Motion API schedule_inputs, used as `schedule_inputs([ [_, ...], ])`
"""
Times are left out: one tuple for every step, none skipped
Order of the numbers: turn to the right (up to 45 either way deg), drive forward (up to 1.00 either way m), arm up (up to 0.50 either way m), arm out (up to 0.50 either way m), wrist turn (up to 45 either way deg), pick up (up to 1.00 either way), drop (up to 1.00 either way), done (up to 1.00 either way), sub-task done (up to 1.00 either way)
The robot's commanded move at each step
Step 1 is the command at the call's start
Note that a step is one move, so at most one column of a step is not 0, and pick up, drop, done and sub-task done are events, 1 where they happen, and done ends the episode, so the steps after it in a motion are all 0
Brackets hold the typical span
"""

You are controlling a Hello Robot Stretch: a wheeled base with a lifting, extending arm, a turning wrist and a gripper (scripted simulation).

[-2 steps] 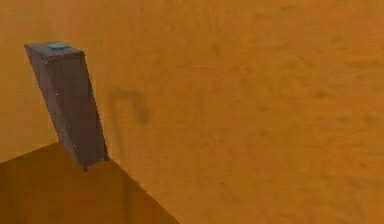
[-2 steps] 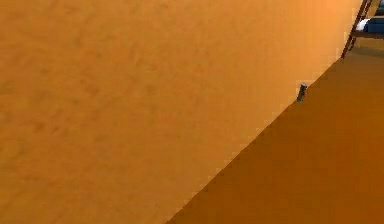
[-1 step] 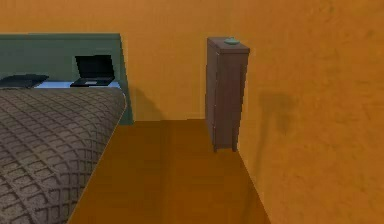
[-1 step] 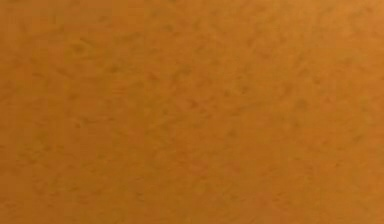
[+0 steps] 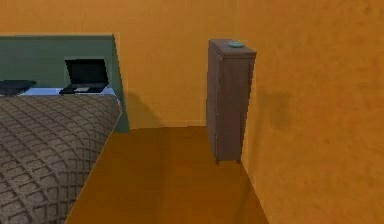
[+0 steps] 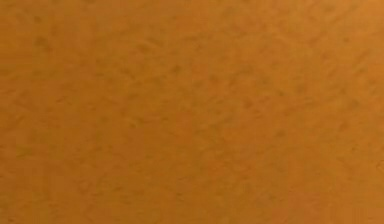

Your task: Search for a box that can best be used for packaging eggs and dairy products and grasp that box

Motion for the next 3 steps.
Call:
schedule_inputs([
  [-45.0, 0.00, 0.00, 0.00, 0.0, 0.00, 0.00, 0.00, 0.00],
  [-45.0, 0.00, 0.00, 0.00, 0.0, 0.00, 0.00, 0.00, 0.00],
  [-45.0, 0.00, 0.00, 0.00, 0.0, 0.00, 0.00, 0.00, 0.00],
])
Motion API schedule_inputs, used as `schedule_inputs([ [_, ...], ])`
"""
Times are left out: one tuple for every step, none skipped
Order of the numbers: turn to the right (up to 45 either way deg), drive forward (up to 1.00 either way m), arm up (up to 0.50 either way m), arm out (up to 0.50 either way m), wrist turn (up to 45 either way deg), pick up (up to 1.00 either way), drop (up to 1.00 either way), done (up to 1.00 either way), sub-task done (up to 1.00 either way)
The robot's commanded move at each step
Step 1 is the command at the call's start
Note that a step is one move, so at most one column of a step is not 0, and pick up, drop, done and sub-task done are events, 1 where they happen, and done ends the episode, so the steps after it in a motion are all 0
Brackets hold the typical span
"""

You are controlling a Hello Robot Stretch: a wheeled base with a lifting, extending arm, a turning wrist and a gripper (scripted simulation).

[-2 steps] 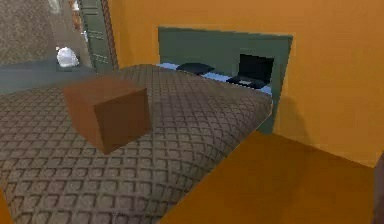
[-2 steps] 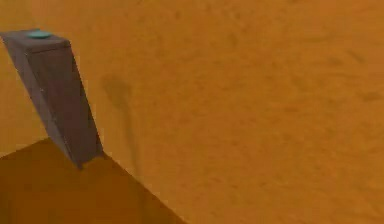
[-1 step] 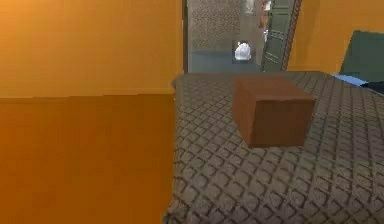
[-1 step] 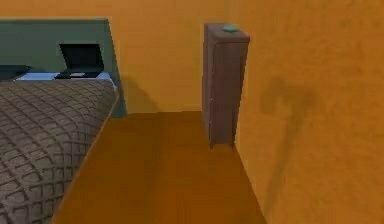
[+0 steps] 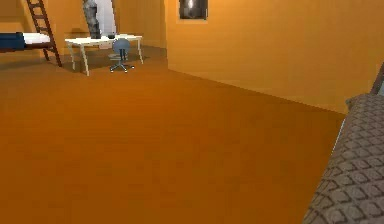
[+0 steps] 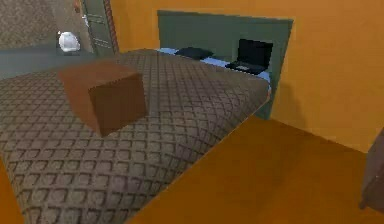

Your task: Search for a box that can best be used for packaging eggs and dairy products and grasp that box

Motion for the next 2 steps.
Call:
schedule_inputs([
  [-24.0, 0.00, 0.00, 0.00, 0.0, 0.00, 0.00, 0.00, 0.00],
  [45.0, 0.00, 0.00, 0.00, 0.0, 0.00, 0.00, 0.00, 0.00],
])
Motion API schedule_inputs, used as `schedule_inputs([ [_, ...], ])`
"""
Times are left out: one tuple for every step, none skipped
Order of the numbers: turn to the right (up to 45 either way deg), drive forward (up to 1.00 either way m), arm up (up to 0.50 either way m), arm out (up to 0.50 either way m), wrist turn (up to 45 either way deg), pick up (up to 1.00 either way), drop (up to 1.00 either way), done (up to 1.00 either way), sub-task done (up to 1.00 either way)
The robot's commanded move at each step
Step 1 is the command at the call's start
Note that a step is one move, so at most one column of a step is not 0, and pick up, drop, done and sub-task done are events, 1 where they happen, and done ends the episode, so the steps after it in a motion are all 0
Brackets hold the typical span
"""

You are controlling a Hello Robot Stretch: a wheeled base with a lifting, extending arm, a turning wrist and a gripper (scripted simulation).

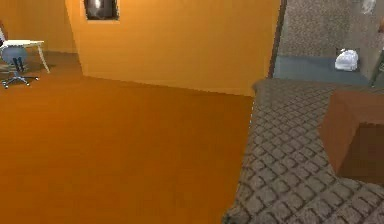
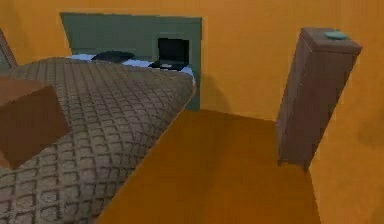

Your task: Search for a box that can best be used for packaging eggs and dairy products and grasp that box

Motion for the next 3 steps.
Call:
schedule_inputs([
  [45.0, 0.00, 0.00, 0.00, 0.0, 0.00, 0.00, 0.00, 0.00],
  [39.0, 0.00, 0.00, 0.00, 0.0, 0.00, 0.00, 0.00, 0.00],
  [0.0, 0.80, 0.00, 0.00, 0.0, 0.00, 0.00, 0.00, 0.00],
])
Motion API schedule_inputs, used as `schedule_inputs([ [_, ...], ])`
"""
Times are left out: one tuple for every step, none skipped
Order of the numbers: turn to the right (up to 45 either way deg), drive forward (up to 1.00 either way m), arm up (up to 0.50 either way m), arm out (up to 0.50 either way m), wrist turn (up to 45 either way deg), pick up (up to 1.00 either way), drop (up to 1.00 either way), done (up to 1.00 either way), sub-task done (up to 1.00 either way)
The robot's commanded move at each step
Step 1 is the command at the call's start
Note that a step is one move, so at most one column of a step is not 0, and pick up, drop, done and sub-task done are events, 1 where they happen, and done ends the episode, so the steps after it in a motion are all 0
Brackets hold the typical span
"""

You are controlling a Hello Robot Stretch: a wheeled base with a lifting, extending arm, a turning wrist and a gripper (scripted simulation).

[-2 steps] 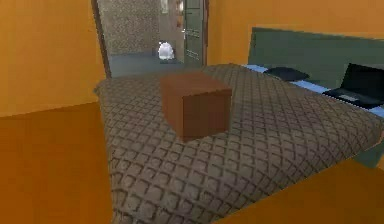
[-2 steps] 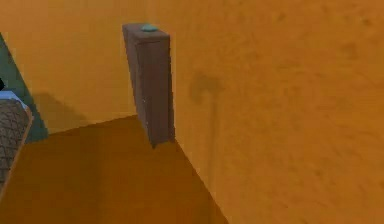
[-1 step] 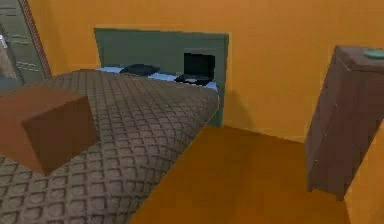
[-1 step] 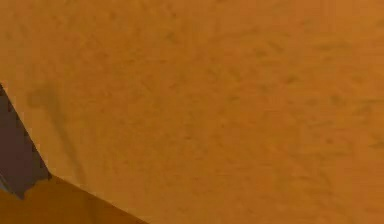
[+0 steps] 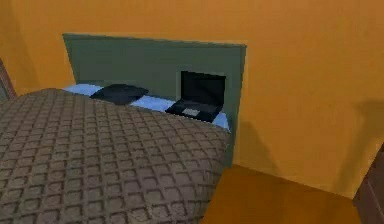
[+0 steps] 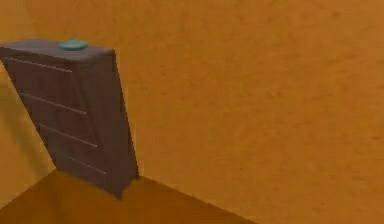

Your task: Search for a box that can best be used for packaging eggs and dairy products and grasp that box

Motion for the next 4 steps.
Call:
schedule_inputs([
  [-45.0, 0.00, 0.00, 0.00, 0.0, 0.00, 0.00, 0.00, 0.00],
  [-45.0, 0.00, 0.00, 0.00, 0.0, 0.00, 0.00, 0.00, 0.00],
  [-45.0, 0.00, 0.00, 0.00, 0.0, 0.00, 0.00, 0.00, 0.00],
  [-33.0, 0.00, 0.00, 0.00, 0.0, 0.00, 0.00, 0.00, 0.00],
])
